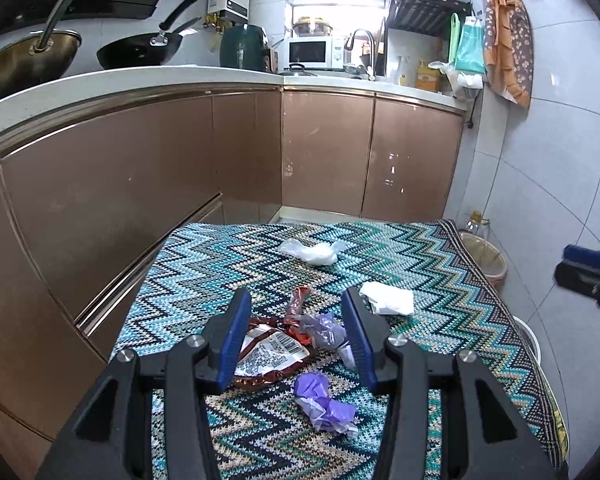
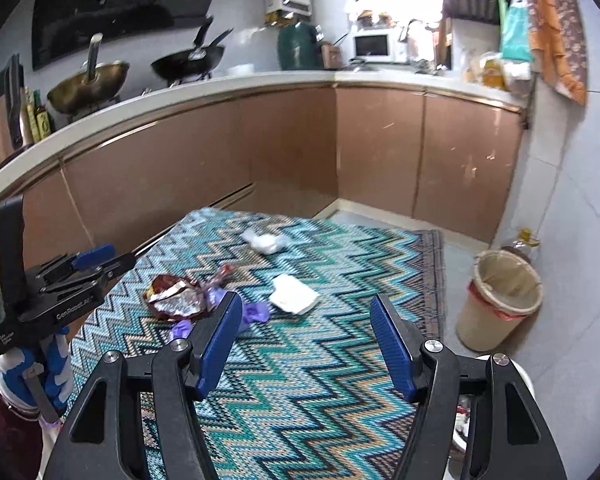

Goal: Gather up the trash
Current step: 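Move both open tools back over the cloth toward the remaining trash, then grasp a red-strapped clear bag with the left gripper while the right gripper grasps a purple glove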

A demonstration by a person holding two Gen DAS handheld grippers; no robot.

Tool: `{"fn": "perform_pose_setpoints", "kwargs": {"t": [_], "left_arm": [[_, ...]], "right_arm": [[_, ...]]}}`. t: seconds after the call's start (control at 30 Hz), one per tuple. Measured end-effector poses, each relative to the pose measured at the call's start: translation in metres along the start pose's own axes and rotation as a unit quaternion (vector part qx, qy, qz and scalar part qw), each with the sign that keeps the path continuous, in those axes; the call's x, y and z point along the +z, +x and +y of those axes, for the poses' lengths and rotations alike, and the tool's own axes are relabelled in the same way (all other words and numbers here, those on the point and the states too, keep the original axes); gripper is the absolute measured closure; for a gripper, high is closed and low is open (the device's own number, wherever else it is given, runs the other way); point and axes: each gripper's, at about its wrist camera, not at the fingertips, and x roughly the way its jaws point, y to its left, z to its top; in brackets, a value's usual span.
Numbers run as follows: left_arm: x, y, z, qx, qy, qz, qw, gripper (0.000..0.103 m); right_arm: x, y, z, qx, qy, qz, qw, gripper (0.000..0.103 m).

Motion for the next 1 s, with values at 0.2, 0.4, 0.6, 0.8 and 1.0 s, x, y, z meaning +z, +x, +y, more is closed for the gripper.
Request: {"fn": "perform_pose_setpoints", "kwargs": {"t": [0.2, 0.4, 0.6, 0.8, 1.0], "left_arm": [[0.002, 0.029, -0.001, -0.014, 0.004, 0.019, 0.9997, 0.058], [0.007, 0.06, -0.001, -0.04, 0.001, 0.05, 0.9979, 0.058], [0.019, 0.105, 0.005, -0.08, -0.004, 0.114, 0.9902, 0.058], [0.018, 0.155, 0.015, -0.101, -0.026, 0.188, 0.9766, 0.058], [0.008, 0.19, 0.023, -0.087, -0.047, 0.245, 0.9646, 0.058]], "right_arm": [[-0.004, 0.038, 0.014, 0.028, -0.018, 0.033, 0.999, 0.039], [-0.006, 0.071, 0.026, 0.051, -0.029, 0.056, 0.997, 0.04], [-0.006, 0.111, 0.039, 0.081, -0.042, 0.079, 0.993, 0.04], [-0.011, 0.154, 0.044, 0.1, -0.047, 0.11, 0.988, 0.04], [-0.018, 0.191, 0.055, 0.118, -0.059, 0.139, 0.981, 0.044]]}}
